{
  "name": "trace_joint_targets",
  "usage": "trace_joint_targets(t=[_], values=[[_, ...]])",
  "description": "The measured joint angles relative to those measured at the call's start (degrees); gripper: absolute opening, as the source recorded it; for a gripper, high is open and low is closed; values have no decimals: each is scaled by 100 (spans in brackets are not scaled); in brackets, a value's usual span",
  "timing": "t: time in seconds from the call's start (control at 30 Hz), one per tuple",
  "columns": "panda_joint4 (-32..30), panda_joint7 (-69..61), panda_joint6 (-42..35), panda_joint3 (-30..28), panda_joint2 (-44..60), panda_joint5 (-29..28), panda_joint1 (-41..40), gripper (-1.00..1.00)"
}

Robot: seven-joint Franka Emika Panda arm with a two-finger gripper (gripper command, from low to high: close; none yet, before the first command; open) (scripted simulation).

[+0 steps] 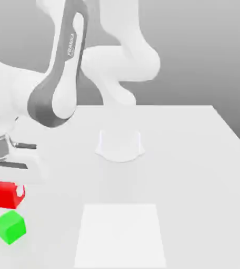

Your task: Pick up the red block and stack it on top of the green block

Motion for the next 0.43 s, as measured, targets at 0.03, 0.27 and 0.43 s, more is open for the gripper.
trace_joint_targets(t=[0.03, 0.27, 0.43], values=[[25, -119, 163, 113, 206, 191, -89, -100], [49, -247, 347, 254, 430, 388, -202, 100], [-8, 297, -284, -87, -342, -362, 6, 100]])
